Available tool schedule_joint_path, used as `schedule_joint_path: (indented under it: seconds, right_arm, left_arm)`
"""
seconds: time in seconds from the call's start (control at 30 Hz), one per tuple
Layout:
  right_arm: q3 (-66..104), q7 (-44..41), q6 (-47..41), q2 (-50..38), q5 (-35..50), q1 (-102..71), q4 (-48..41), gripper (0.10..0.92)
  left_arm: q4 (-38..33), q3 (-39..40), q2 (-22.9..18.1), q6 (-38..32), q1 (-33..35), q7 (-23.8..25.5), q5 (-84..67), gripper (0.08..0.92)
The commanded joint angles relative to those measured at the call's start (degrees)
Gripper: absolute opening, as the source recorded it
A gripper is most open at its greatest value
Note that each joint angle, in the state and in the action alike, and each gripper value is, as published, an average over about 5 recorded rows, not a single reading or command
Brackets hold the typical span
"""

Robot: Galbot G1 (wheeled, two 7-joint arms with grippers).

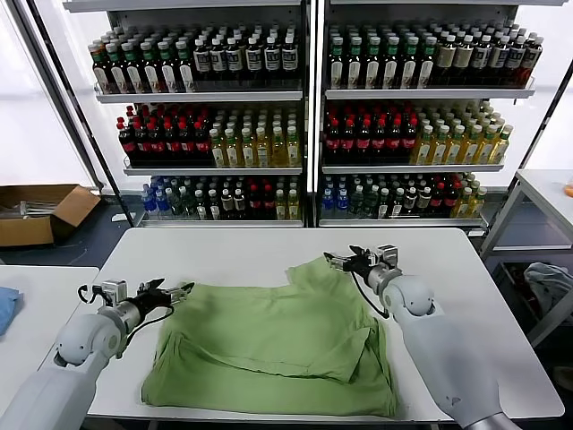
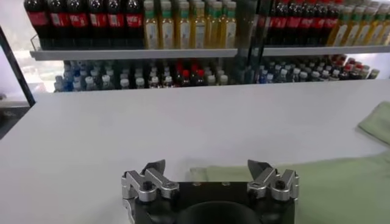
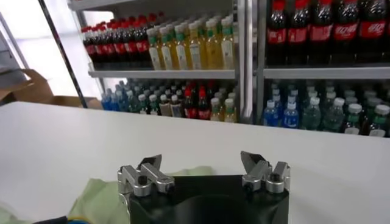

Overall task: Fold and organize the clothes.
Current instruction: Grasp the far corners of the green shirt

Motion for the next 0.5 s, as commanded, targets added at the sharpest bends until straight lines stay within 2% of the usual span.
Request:
schedule_joint_path:
  seconds: [0.03, 0.2, 0.37, 0.5]
  right_arm:
    - [-2.36, -0.18, -1.73, 1.41, -1.12, 3.05, -4.46, 0.823]
    - [-2.89, 0.13, -3.12, 1.11, -1.48, 2.04, -3.39, 0.787]
    - [-3.7, 0.53, -3.8, 0.76, -1.22, 1.8, -2.68, 0.645]
    - [-3.87, 0.78, -3.87, 0.66, -0.9, 1.32, -2.26, 0.533]
  left_arm:
    - [5.55, 3.08, -0.17, 0.03, -5.17, -0.11, -0.79, 0.823]
    - [5.54, 3.16, -0.95, 0.05, -4.6, -0.41, -1.78, 0.82]
    - [4.49, 3.2, -1.02, 0.1, -2.85, -0.44, -1.98, 0.755]
    - [4.01, 2.78, -1.21, 0.12, -1.52, -0.57, -2.33, 0.663]
